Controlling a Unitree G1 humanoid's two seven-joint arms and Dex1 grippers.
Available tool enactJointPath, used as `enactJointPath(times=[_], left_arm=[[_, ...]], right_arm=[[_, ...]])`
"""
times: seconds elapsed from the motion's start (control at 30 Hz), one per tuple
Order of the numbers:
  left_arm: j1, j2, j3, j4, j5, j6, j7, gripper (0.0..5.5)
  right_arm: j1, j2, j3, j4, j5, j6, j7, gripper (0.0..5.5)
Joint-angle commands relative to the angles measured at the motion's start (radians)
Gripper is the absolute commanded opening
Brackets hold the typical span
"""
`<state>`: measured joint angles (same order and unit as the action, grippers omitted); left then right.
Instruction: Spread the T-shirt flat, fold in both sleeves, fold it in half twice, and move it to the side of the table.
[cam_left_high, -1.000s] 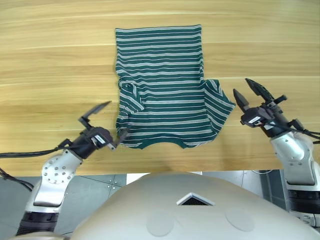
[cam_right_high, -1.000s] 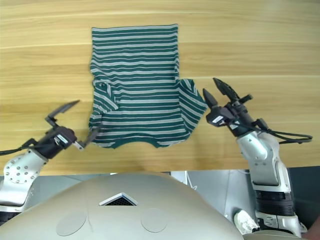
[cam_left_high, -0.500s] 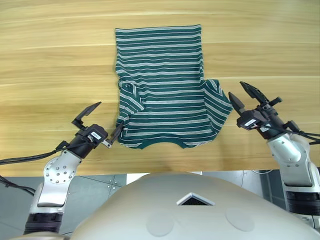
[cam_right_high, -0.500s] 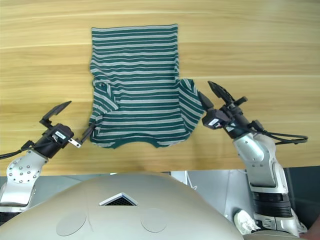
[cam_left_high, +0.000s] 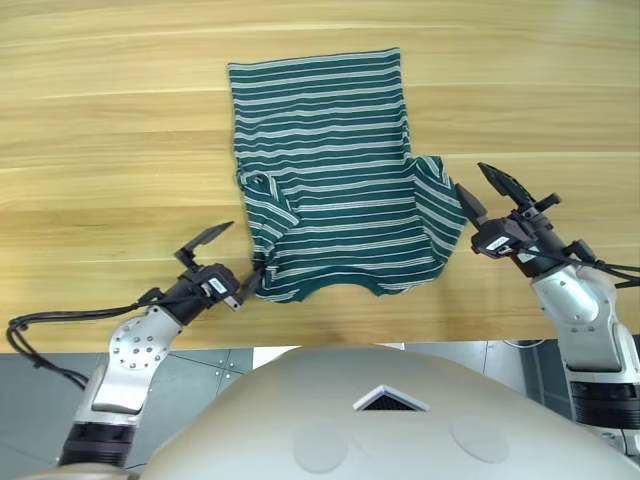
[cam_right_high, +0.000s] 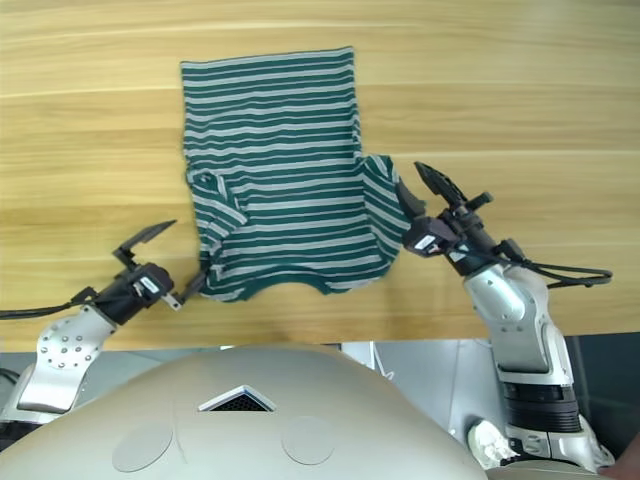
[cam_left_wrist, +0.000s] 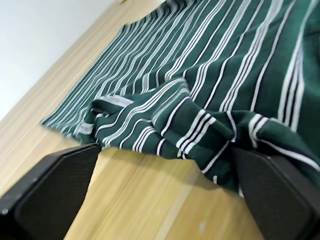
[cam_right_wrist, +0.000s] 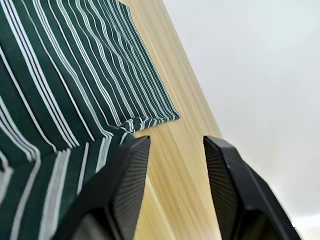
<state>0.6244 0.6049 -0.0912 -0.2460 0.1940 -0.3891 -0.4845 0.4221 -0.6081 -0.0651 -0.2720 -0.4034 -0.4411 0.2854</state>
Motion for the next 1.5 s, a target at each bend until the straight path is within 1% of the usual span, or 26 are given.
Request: enactJointPath(times=[0.03,0.23,0.33,0.43,0.53,0.67,0.83,0.97,1.1,1.23,1.33,1.43,1.5], left_arm=[[-0.021,0.006,-0.051,0.024,0.023,0.005,-0.03,4.81],[-0.02,0.044,-0.003,0.043,0.047,0.003,0.0,4.81],[0.002,0.092,0.023,0.079,0.083,0.005,-0.005,4.81],[0.05,0.148,0.041,0.092,0.101,-0.01,-0.026,4.81],[0.077,0.208,0.111,0.098,0.109,-0.014,-0.029,4.81],[0.039,0.194,0.141,0.06,0.073,-0.015,-0.008,4.81],[0.029,0.21,0.191,0.082,0.091,-0.018,0.008,4.81],[-0.01,0.168,0.221,0.027,0.07,-0.048,0.052,4.81],[-0.028,0.11,0.327,-0.089,0.014,-0.044,0.12,4.81],[-0.055,0.037,0.39,-0.277,-0.217,-0.037,0.134,4.81],[-0.089,-0.001,0.413,-0.315,-0.375,-0.003,0.13,4.81],[-0.129,-0.042,0.415,-0.239,-0.325,0.061,0.168,4.81],[-0.153,-0.074,0.41,-0.195,-0.276,0.088,0.198,4.81]], right_arm=[[-0.01,-0.005,0.002,0.003,-0.006,0.005,0.005,1.99],[0.008,-0.013,-0.026,0.011,-0.003,-0.003,-0.005,1.99],[0.027,-0.035,-0.077,0.02,0.002,-0.008,-0.01,1.99],[0.035,-0.039,-0.098,0.022,0.005,-0.014,-0.008,1.99],[0.036,-0.033,-0.099,0.017,0.002,-0.008,-0.008,1.99],[0.023,-0.027,-0.091,0.029,-0.001,-0.011,-0.014,1.99],[0.034,-0.032,-0.101,0.031,0.003,-0.013,-0.018,1.99],[0.031,-0.025,-0.09,0.034,-0.001,-0.012,-0.024,1.99],[0.051,-0.044,-0.103,0.048,-0.01,-0.021,-0.022,1.99],[0.125,-0.102,-0.095,0.075,-0.058,-0.079,0.004,1.99],[0.216,-0.179,-0.028,0.106,-0.113,-0.129,0.081,1.99],[0.205,-0.228,0.019,0.203,-0.238,-0.119,0.077,1.99],[0.181,-0.242,0.042,0.237,-0.277,-0.11,0.063,1.99]])
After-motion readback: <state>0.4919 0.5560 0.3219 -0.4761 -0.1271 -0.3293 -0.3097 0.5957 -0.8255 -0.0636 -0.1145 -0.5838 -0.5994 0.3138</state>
